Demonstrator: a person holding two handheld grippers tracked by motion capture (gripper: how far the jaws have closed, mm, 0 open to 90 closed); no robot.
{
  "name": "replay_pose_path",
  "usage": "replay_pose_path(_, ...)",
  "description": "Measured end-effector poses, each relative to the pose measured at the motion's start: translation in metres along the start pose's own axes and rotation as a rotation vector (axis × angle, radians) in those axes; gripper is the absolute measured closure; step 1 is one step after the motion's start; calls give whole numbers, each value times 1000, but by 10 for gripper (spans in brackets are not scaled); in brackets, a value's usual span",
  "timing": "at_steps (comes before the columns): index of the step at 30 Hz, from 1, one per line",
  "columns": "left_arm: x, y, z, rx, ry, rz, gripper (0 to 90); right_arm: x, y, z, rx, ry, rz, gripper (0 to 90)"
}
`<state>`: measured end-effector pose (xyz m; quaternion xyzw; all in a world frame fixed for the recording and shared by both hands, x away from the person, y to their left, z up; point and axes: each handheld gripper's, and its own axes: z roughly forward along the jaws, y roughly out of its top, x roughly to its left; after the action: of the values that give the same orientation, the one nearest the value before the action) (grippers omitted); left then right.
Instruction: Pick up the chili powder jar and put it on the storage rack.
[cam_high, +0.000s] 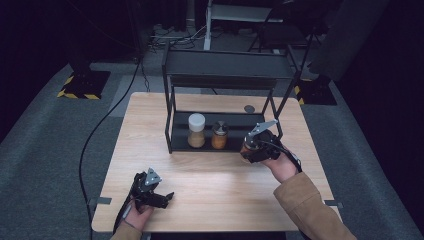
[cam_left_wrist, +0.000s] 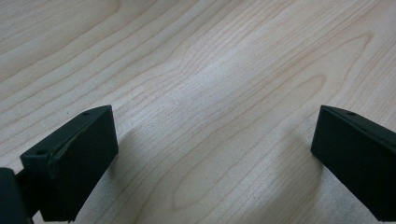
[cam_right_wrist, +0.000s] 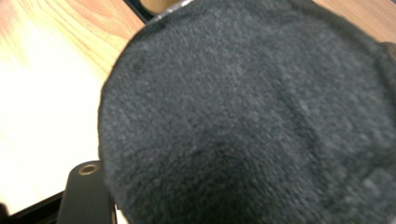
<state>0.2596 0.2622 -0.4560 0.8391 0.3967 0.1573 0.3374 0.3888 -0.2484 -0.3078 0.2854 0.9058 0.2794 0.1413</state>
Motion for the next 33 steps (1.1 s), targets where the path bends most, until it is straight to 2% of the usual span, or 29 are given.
replay_pose_path(18,0,-1,-1,0,-10,14,1,-20,28,32,24,-23,27,315)
replay_pose_path(27,-1,-1,-1,1,-9,13,1,-36,30,53,42,-33,82,315)
replay_pose_path(33,-1,-1,-1,0,-9,11,1,-42,28,64,57,-48,103,315)
